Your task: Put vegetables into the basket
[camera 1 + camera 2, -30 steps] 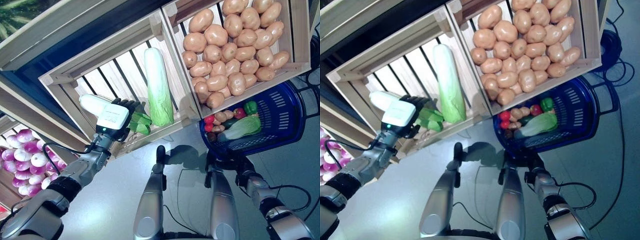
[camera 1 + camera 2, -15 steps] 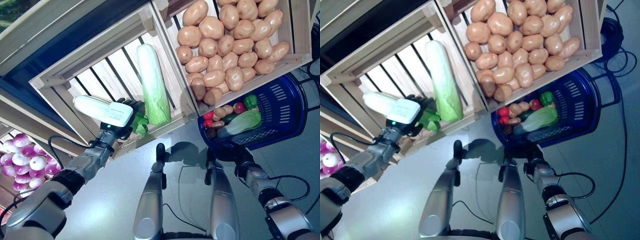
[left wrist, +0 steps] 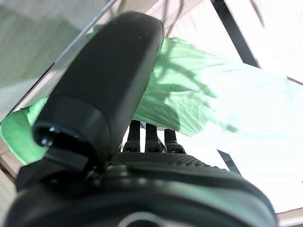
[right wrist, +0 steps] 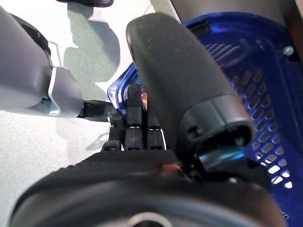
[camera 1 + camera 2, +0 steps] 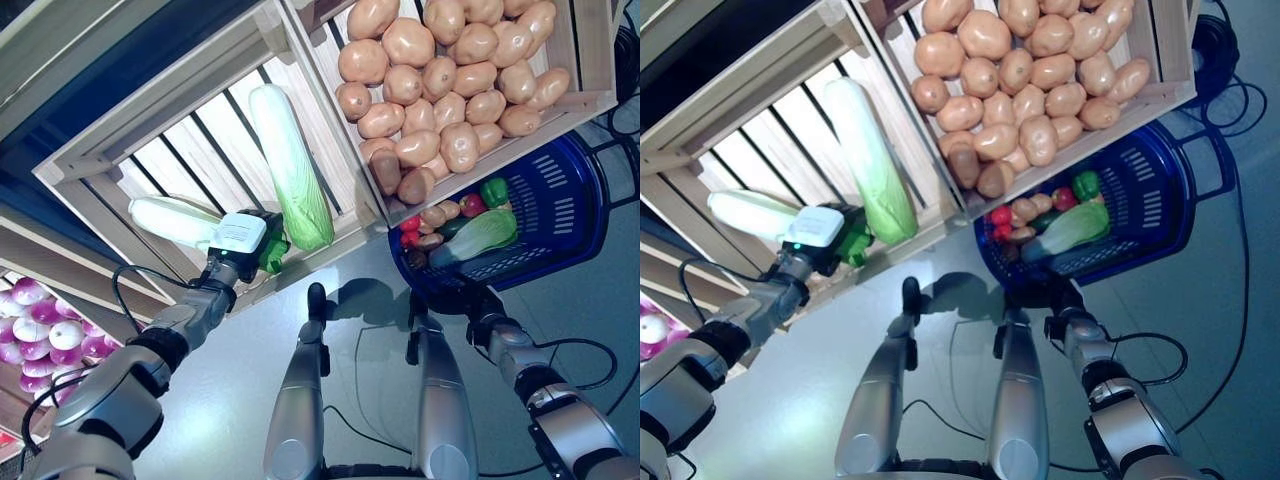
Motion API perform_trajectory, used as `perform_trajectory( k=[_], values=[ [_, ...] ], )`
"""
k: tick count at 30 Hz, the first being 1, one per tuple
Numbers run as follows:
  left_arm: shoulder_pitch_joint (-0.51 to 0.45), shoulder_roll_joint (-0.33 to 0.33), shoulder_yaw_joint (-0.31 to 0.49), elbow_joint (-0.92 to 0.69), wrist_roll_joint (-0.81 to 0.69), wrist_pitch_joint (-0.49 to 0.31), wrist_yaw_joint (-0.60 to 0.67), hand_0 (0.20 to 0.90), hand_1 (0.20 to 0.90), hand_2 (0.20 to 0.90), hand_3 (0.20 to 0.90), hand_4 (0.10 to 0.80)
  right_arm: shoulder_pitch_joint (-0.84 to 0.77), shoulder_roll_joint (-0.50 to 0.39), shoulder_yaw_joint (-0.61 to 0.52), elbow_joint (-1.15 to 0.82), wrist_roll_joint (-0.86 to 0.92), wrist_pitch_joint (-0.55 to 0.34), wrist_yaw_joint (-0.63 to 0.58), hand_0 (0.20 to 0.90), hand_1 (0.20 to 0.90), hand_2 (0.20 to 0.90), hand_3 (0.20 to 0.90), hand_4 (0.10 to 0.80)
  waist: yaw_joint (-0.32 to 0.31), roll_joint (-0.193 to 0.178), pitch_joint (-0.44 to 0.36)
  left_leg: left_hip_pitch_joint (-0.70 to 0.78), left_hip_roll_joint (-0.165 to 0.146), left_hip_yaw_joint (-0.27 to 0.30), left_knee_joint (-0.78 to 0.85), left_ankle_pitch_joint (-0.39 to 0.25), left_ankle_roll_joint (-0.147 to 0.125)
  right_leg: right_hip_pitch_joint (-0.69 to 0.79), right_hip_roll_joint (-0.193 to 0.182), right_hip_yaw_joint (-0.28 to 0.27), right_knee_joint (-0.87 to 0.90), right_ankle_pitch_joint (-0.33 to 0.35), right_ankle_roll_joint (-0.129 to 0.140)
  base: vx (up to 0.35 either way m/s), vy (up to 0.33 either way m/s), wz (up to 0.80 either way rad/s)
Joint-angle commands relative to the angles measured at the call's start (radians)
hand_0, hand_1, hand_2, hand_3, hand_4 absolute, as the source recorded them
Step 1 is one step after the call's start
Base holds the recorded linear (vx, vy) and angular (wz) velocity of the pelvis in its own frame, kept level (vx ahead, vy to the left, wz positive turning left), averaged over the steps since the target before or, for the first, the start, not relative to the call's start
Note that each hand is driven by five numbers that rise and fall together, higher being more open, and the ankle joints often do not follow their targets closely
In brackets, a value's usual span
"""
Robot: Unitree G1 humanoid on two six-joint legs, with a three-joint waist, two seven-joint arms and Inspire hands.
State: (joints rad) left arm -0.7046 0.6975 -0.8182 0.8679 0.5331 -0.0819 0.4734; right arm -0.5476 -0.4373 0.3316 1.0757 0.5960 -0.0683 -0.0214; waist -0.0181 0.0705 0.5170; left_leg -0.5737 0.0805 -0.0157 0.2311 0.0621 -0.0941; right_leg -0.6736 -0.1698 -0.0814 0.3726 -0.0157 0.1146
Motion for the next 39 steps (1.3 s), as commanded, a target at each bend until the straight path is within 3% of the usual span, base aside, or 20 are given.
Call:
perform_trajectory(
  k=[1, 3, 5, 16, 18, 19, 24, 28, 32, 39],
  values=[
    [0.017, 0.010, 0.089, 0.101, -0.054, 0.035, 0.135, 0.900, 0.900, 0.900, 0.900, 0.800, -0.021, -0.047, 0.021, -0.029, 0.002, -0.036, 0.001, 0.900, 0.900, 0.900, 0.900, 0.800, 0.007, -0.058, 0.003, -0.119, -0.064, 0.038, 0.107, 0.007, 0.031, 0.045, 0.084, -0.036, -0.044, 0.024, -0.076, 0.000, 0.000, 0.00],
    [0.019, -0.006, 0.133, 0.113, -0.011, 0.026, 0.276, 0.900, 0.900, 0.900, 0.900, 0.800, -0.023, -0.044, 0.023, -0.036, 0.011, -0.039, -0.001, 0.900, 0.900, 0.900, 0.900, 0.800, 0.014, -0.065, 0.003, -0.131, -0.064, 0.031, 0.111, 0.008, 0.030, 0.035, 0.085, -0.039, -0.042, 0.022, -0.079, -0.019, -0.016, 0.00],
    [0.016, -0.014, 0.166, 0.114, 0.026, 0.013, 0.337, 0.900, 0.900, 0.900, 0.900, 0.800, -0.020, -0.041, 0.021, -0.047, 0.012, -0.038, -0.005, 0.900, 0.900, 0.900, 0.900, 0.800, 0.018, -0.071, 0.003, -0.139, -0.064, 0.027, 0.112, 0.007, 0.029, 0.027, 0.084, -0.044, -0.039, 0.021, -0.079, -0.031, -0.036, 0.02],
    [0.017, -0.058, 0.236, 0.165, 0.056, 0.011, 0.478, 0.900, 0.900, 0.900, 0.900, 0.800, 0.005, -0.029, 0.022, -0.070, 0.007, -0.046, -0.036, 0.900, 0.900, 0.900, 0.900, 0.800, 0.023, -0.095, 0.003, -0.155, -0.073, 0.013, 0.105, 0.008, 0.031, 0.004, 0.089, -0.055, -0.035, 0.021, -0.079, -0.006, -0.006, 0.01],
    [0.018, -0.069, 0.243, 0.172, 0.047, 0.001, 0.495, 0.411, 0.411, 0.411, 0.411, 0.474, 0.004, -0.025, 0.025, -0.069, 0.000, -0.046, -0.037, 0.900, 0.900, 0.900, 0.900, 0.800, 0.022, -0.097, 0.003, -0.156, -0.073, 0.012, 0.105, 0.008, 0.031, 0.002, 0.089, -0.055, -0.035, 0.023, -0.079, 0.000, 0.000, 0.00],
    [0.017, -0.072, 0.246, 0.175, 0.046, -0.002, 0.501, 0.300, 0.300, 0.300, 0.300, 0.400, 0.004, -0.022, 0.027, -0.068, 0.000, -0.048, -0.038, 0.900, 0.900, 0.900, 0.900, 0.800, 0.022, -0.099, 0.003, -0.156, -0.073, 0.012, 0.105, 0.008, 0.031, 0.002, 0.088, -0.056, -0.035, 0.023, -0.079, 0.000, 0.000, 0.00],
    [0.001, -0.079, 0.256, 0.179, 0.043, -0.028, 0.534, 0.300, 0.300, 0.300, 0.300, 0.400, -0.003, -0.019, 0.032, -0.071, 0.007, -0.053, -0.039, 0.900, 0.900, 0.900, 0.900, 0.800, 0.019, -0.104, 0.003, -0.146, -0.076, 0.016, 0.095, 0.007, 0.032, 0.011, 0.089, -0.057, -0.045, 0.025, -0.078, 0.000, 0.000, 0.00],
    [-0.015, -0.071, 0.273, 0.149, 0.061, -0.094, 0.614, 0.300, 0.300, 0.300, 0.300, 0.400, -0.005, -0.017, 0.031, -0.076, 0.048, -0.085, -0.045, 0.900, 0.900, 0.900, 0.900, 0.800, 0.017, -0.104, 0.003, -0.140, -0.077, 0.017, 0.096, 0.004, 0.032, 0.014, 0.088, -0.056, -0.042, 0.025, -0.079, 0.008, -0.009, 0.00],
    [-0.001, -0.052, 0.307, 0.038, 0.095, -0.132, 0.707, 0.300, 0.300, 0.300, 0.300, 0.400, 0.034, -0.017, -0.001, -0.149, 0.102, -0.145, -0.070, 0.900, 0.900, 0.900, 0.900, 0.800, 0.019, -0.095, 0.003, -0.125, -0.086, 0.020, 0.087, 0.001, 0.036, 0.029, 0.082, -0.060, -0.052, 0.028, -0.075, 0.034, -0.040, 0.00],
    [0.126, -0.006, 0.425, -0.280, 0.097, -0.132, 0.800, 0.300, 0.300, 0.300, 0.300, 0.400, 0.117, -0.019, -0.047, -0.431, 0.082, -0.238, -0.159, 0.900, 0.900, 0.900, 0.900, 0.800, 0.026, -0.091, 0.003, -0.098, -0.099, 0.017, 0.071, -0.008, 0.039, 0.056, 0.075, -0.067, -0.067, 0.028, -0.072, 0.026, -0.060, 0.00]
  ],
)
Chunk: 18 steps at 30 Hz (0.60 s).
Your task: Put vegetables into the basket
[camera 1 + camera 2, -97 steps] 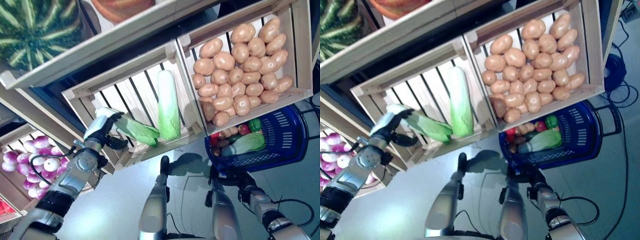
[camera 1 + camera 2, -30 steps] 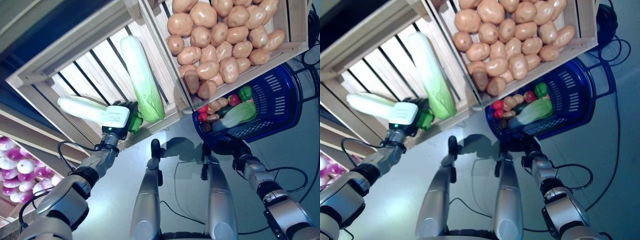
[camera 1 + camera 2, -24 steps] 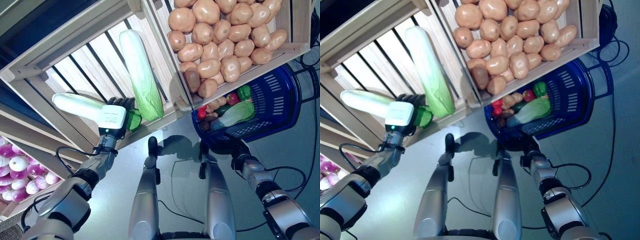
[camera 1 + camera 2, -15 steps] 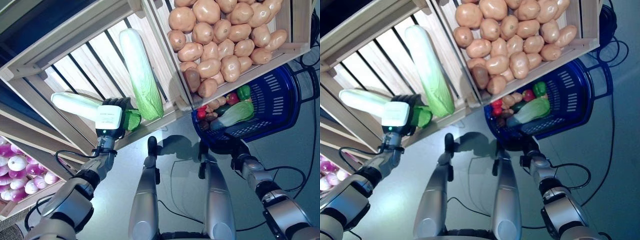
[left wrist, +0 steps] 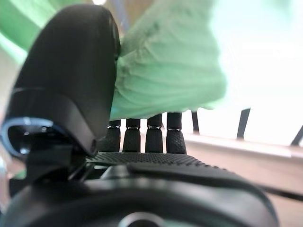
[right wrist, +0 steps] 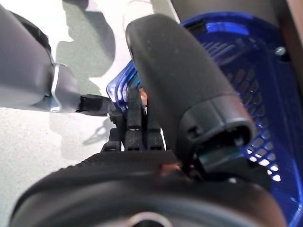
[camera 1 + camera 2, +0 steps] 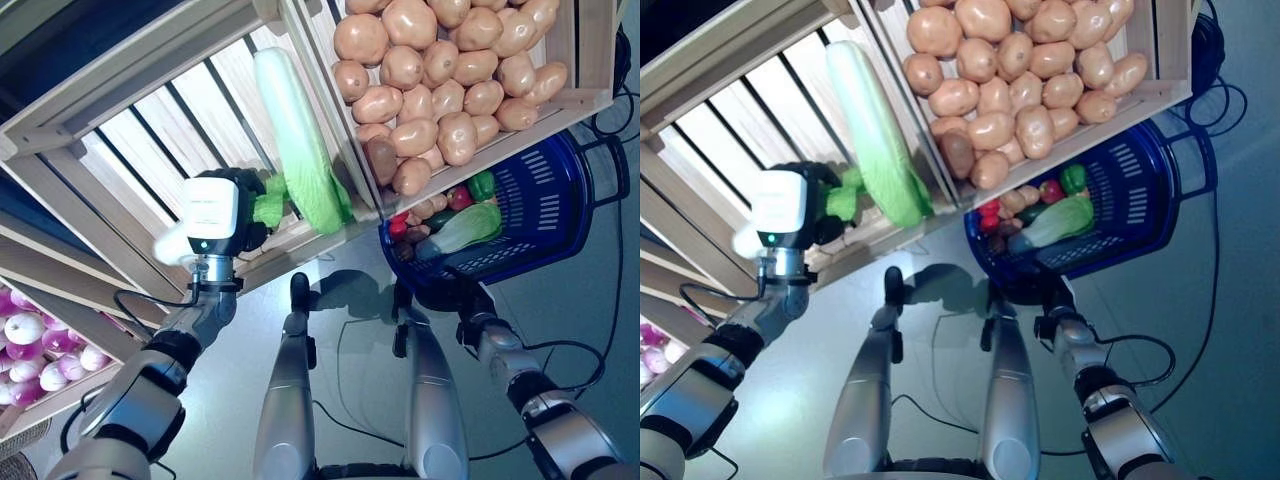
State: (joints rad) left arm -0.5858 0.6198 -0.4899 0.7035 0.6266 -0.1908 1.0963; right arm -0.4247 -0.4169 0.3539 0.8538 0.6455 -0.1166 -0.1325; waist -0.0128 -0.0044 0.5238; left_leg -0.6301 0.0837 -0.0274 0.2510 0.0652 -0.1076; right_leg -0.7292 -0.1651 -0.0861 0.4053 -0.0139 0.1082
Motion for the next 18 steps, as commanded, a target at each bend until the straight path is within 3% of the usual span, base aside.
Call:
perform_trajectory(
  k=[1, 10, 14, 18],
  values=[
    [0.024, 0.076, 0.130, -0.167, -0.018, -0.047, 0.179, 0.300, 0.300, 0.300, 0.300, 0.400, 0.014, -0.042, -0.073, -0.267, 0.026, -0.209, -0.059, 0.900, 0.900, 0.900, 0.900, 0.800, 0.022, -0.017, -0.004, -0.037, -0.104, 0.028, 0.047, -0.011, 0.053, 0.116, 0.070, -0.064, -0.104, 0.027, -0.066, 0.015, -0.081, 0.00],
    [0.142, 0.008, 0.330, -0.492, -0.135, -0.188, 0.051, 0.300, 0.300, 0.300, 0.300, 0.400, 0.107, -0.013, -0.149, -0.558, -0.110, -0.283, -0.047, 0.900, 0.900, 0.900, 0.900, 0.800, 0.024, -0.015, -0.004, 0.008, -0.111, 0.022, 0.018, -0.009, 0.061, 0.162, 0.066, -0.067, -0.125, 0.024, -0.058, 0.017, -0.059, 0.00],
    [0.209, -0.067, 0.398, -0.685, -0.260, -0.379, -0.117, 0.300, 0.300, 0.300, 0.300, 0.400, 0.141, -0.002, -0.170, -0.724, -0.164, -0.316, 0.035, 0.900, 0.900, 0.900, 0.900, 0.800, 0.023, -0.013, -0.004, 0.021, -0.110, 0.024, -0.002, -0.003, 0.064, 0.182, 0.071, -0.066, -0.148, 0.029, -0.056, 0.002, -0.034, -0.04],
    [0.206, -0.122, 0.394, -0.780, -0.402, -0.467, -0.275, 0.300, 0.300, 0.300, 0.300, 0.400, 0.118, -0.005, -0.156, -0.822, -0.186, -0.346, 0.104, 0.900, 0.900, 0.900, 0.900, 0.800, 0.021, -0.011, -0.004, 0.027, -0.106, 0.034, -0.014, 0.004, 0.064, 0.193, 0.078, -0.066, -0.164, 0.033, -0.056, 0.000, 0.000, 0.00]
  ],
)
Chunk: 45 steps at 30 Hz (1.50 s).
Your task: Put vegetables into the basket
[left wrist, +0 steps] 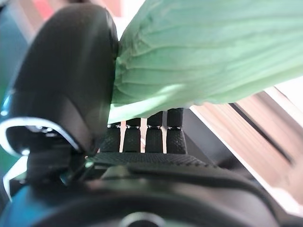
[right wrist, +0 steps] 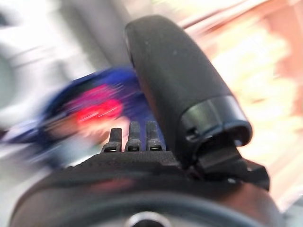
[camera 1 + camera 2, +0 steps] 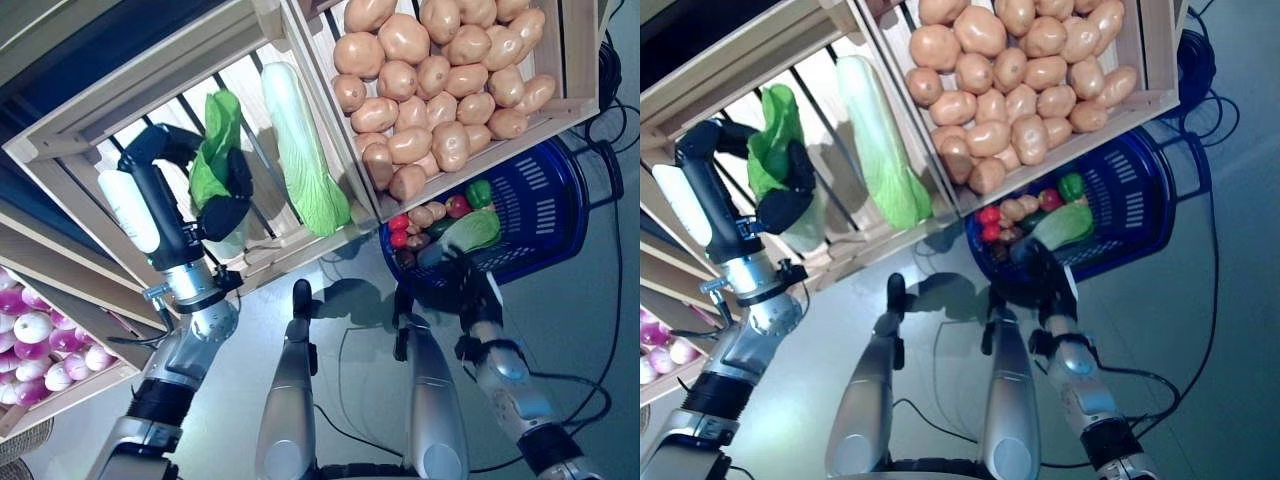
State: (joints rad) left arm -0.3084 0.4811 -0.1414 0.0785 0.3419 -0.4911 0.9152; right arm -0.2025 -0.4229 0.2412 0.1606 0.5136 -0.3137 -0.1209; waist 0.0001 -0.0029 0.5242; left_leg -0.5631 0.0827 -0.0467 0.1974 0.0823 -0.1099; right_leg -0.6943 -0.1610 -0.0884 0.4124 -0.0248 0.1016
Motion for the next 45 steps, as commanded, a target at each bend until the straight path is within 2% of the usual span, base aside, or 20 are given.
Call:
perform_trajectory(
  k=[1, 4, 6, 9, 12, 14, 17, 25, 27, 32, 36, 39, 42, 45],
  values=[
    [-0.076, 0.008, 0.041, -0.167, -0.180, -0.189, -0.148, 0.300, 0.300, 0.300, 0.300, 0.400, -0.112, 0.000, -0.039, -0.144, -0.062, -0.152, 0.107, 0.900, 0.900, 0.900, 0.900, 0.800, 0.007, -0.013, -0.004, -0.040, -0.104, 0.054, 0.038, -0.013, 0.066, 0.160, 0.075, -0.064, -0.174, 0.044, -0.049, 0.000, 0.000, 0.00],
    [-0.087, -0.035, 0.020, -0.211, -0.410, -0.218, -0.367, 0.300, 0.300, 0.300, 0.300, 0.400, -0.143, 0.000, -0.027, -0.202, -0.065, -0.136, 0.154, 0.900, 0.900, 0.900, 0.900, 0.800, 0.007, -0.013, -0.004, -0.035, -0.103, 0.058, 0.034, -0.011, 0.066, 0.172, 0.079, -0.064, -0.184, 0.045, -0.050, 0.000, 0.000, 0.00],
    [-0.095, -0.064, -0.011, -0.232, -0.491, -0.206, -0.489, 0.300, 0.300, 0.300, 0.300, 0.400, -0.175, 0.006, -0.009, -0.229, -0.064, -0.119, 0.186, 0.900, 0.900, 0.900, 0.900, 0.800, 0.007, -0.014, -0.004, -0.033, -0.100, 0.059, 0.026, -0.001, 0.067, 0.180, 0.081, -0.067, -0.196, 0.053, -0.051, -0.006, -0.035, 0.05],
    [-0.122, -0.082, -0.059, -0.245, -0.563, -0.165, -0.610, 0.300, 0.300, 0.300, 0.300, 0.400, -0.222, 0.011, 0.011, -0.260, -0.020, -0.065, 0.238, 0.900, 0.900, 0.900, 0.900, 0.800, 0.007, -0.017, -0.004, -0.024, -0.098, 0.063, 0.027, -0.005, 0.066, 0.197, 0.086, -0.066, -0.202, 0.047, -0.056, 0.003, -0.034, 0.07],
    [-0.148, -0.074, -0.098, -0.243, -0.594, -0.130, -0.705, 0.300, 0.300, 0.300, 0.300, 0.400, -0.251, 0.009, 0.033, -0.268, 0.018, -0.022, 0.300, 0.900, 0.900, 0.900, 0.900, 0.800, 0.006, -0.017, -0.004, -0.026, -0.096, 0.064, 0.032, 0.000, 0.065, 0.201, 0.088, -0.068, -0.206, 0.051, -0.060, 0.000, 0.000, 0.00],
    [-0.162, -0.063, -0.116, -0.240, -0.565, -0.114, -0.690, 0.300, 0.300, 0.300, 0.300, 0.400, -0.259, 0.004, 0.047, -0.269, 0.039, 0.004, 0.337, 0.900, 0.900, 0.900, 0.900, 0.800, 0.004, -0.016, -0.004, -0.024, -0.096, 0.062, 0.037, 0.000, 0.064, 0.206, 0.088, -0.067, -0.206, 0.052, -0.062, 0.000, 0.000, 0.00],
    [-0.182, -0.041, -0.134, -0.232, -0.609, -0.117, -0.724, 0.300, 0.300, 0.300, 0.300, 0.400, -0.265, -0.012, 0.080, -0.266, 0.057, 0.062, 0.391, 0.900, 0.900, 0.900, 0.900, 0.800, 0.004, -0.017, -0.004, -0.025, -0.093, 0.068, 0.051, -0.004, 0.065, 0.211, 0.086, -0.069, -0.203, 0.048, -0.068, 0.022, 0.003, -0.03],
    [-0.209, -0.009, -0.159, -0.229, -0.645, -0.133, -0.799, 0.300, 0.300, 0.300, 0.300, 0.400, -0.270, -0.041, 0.109, -0.232, 0.131, 0.129, 0.455, 0.900, 0.900, 0.900, 0.900, 0.800, 0.004, -0.022, -0.004, -0.030, -0.087, 0.073, 0.066, -0.007, 0.064, 0.210, 0.086, -0.071, -0.195, 0.044, -0.073, 0.004, -0.002, 0.00],
    [-0.218, 0.009, -0.161, -0.231, -0.661, -0.146, -0.833, 0.300, 0.300, 0.300, 0.300, 0.400, -0.260, -0.056, 0.119, -0.221, 0.194, 0.200, 0.521, 0.900, 0.900, 0.900, 0.900, 0.800, 0.004, -0.027, -0.004, -0.030, -0.084, 0.074, 0.069, -0.008, 0.063, 0.210, 0.087, -0.070, -0.190, 0.042, -0.075, 0.000, 0.000, 0.00],
    [-0.233, 0.043, -0.162, -0.224, -0.669, -0.163, -0.857, 0.300, 0.300, 0.300, 0.300, 0.400, -0.244, -0.080, 0.138, -0.187, 0.280, 0.286, 0.618, 0.900, 0.900, 0.900, 0.900, 0.800, 0.008, -0.036, -0.004, -0.015, -0.079, 0.076, 0.066, -0.009, 0.061, 0.225, 0.088, -0.069, -0.192, 0.039, -0.076, 0.001, -0.006, 0.00],
    [-0.232, 0.065, -0.165, -0.213, -0.768, -0.137, -0.945, 0.300, 0.300, 0.300, 0.300, 0.400, -0.220, -0.069, 0.133, -0.155, 0.392, 0.302, 0.684, 0.900, 0.900, 0.900, 0.900, 0.800, 0.012, -0.042, -0.004, 0.028, -0.077, 0.079, 0.051, -0.009, 0.060, 0.270, 0.089, -0.072, -0.213, 0.040, -0.073, 0.006, -0.017, 0.00],
    [-0.223, 0.069, -0.160, -0.205, -0.791, -0.139, -0.934, 0.300, 0.300, 0.300, 0.300, 0.400, -0.206, -0.065, 0.127, -0.151, 0.423, 0.299, 0.705, 0.900, 0.900, 0.900, 0.900, 0.800, 0.012, -0.042, -0.004, 0.047, -0.078, 0.079, 0.040, -0.005, 0.060, 0.292, 0.089, -0.074, -0.226, 0.046, -0.072, 0.000, 0.000, 0.00],
    [-0.154, 0.068, -0.107, -0.194, -0.795, -0.155, -0.903, 0.300, 0.300, 0.300, 0.300, 0.400, -0.117, -0.056, 0.077, -0.153, 0.475, 0.275, 0.769, 0.900, 0.900, 0.900, 0.900, 0.800, 0.015, -0.042, -0.004, 0.108, -0.077, 0.075, 0.038, -0.016, 0.059, 0.361, 0.080, -0.078, -0.250, 0.046, -0.067, 0.085, 0.007, -0.01],
    [-0.106, 0.062, -0.073, -0.205, -0.804, -0.155, -0.912, 0.300, 0.300, 0.300, 0.300, 0.400, -0.066, -0.051, 0.041, -0.165, 0.507, 0.280, 0.780, 0.900, 0.900, 0.900, 0.900, 0.800, 0.018, -0.040, -0.012, 0.153, -0.078, 0.069, 0.010, -0.013, 0.060, 0.407, 0.075, -0.080, -0.276, 0.049, -0.062, 0.083, 0.024, -0.06]
  ],
)
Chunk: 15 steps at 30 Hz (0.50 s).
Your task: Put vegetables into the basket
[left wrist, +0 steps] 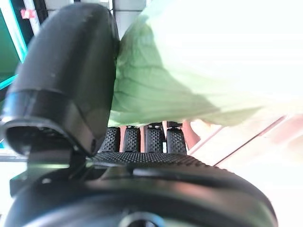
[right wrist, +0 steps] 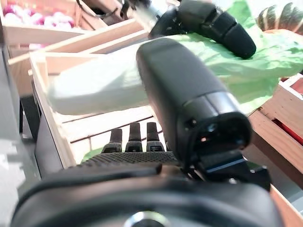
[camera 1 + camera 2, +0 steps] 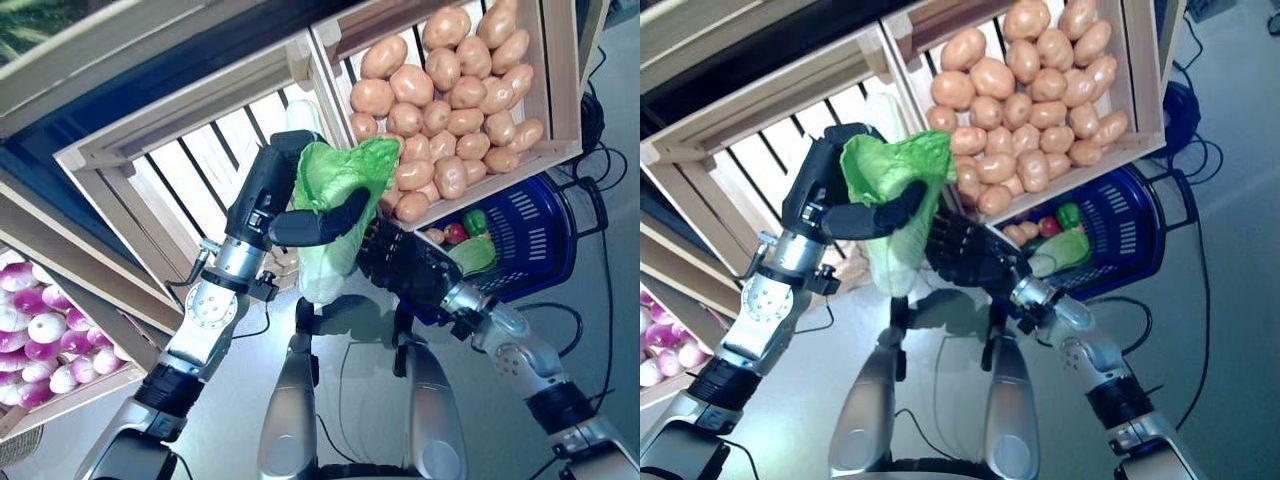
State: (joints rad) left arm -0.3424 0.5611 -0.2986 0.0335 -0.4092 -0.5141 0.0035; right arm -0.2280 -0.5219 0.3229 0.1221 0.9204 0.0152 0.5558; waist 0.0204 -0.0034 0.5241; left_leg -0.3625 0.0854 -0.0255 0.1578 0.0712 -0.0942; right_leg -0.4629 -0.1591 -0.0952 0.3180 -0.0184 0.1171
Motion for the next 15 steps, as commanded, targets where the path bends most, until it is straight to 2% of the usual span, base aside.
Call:
perform_trajectory(
  k=[1, 6, 15],
  values=[
    [-0.045, -0.018, 0.100, -0.163, -0.071, -0.134, -0.011, 0.300, 0.300, 0.300, 0.300, 0.400, -0.010, 0.054, -0.059, -0.126, 0.108, -0.051, 0.119, 0.900, 0.900, 0.900, 0.900, 0.800, -0.001, -0.036, -0.026, -0.026, -0.079, 0.045, 0.028, -0.001, 0.046, 0.194, 0.069, -0.076, -0.194, 0.044, -0.074, 0.080, 0.039, -0.03],
    [0.032, -0.031, 0.137, -0.182, -0.065, -0.132, -0.029, 0.300, 0.300, 0.300, 0.300, 0.400, 0.079, 0.071, -0.093, -0.139, 0.103, -0.024, 0.207, 0.900, 0.900, 0.900, 0.900, 0.800, 0.005, -0.033, -0.082, 0.049, -0.074, 0.032, -0.057, 0.011, 0.046, 0.262, 0.059, -0.087, -0.244, 0.050, -0.062, 0.103, 0.023, 0.00],
    [0.119, -0.016, 0.208, -0.166, -0.091, -0.087, -0.072, 0.300, 0.300, 0.300, 0.300, 0.400, 0.180, 0.065, -0.147, -0.134, 0.119, 0.003, 0.222, 0.900, 0.900, 0.900, 0.900, 0.800, 0.008, -0.034, -0.181, 0.158, -0.064, 0.014, -0.150, 0.016, 0.038, 0.363, 0.055, -0.099, -0.307, 0.047, -0.052, 0.132, 0.014, 0.05]
  ],
)
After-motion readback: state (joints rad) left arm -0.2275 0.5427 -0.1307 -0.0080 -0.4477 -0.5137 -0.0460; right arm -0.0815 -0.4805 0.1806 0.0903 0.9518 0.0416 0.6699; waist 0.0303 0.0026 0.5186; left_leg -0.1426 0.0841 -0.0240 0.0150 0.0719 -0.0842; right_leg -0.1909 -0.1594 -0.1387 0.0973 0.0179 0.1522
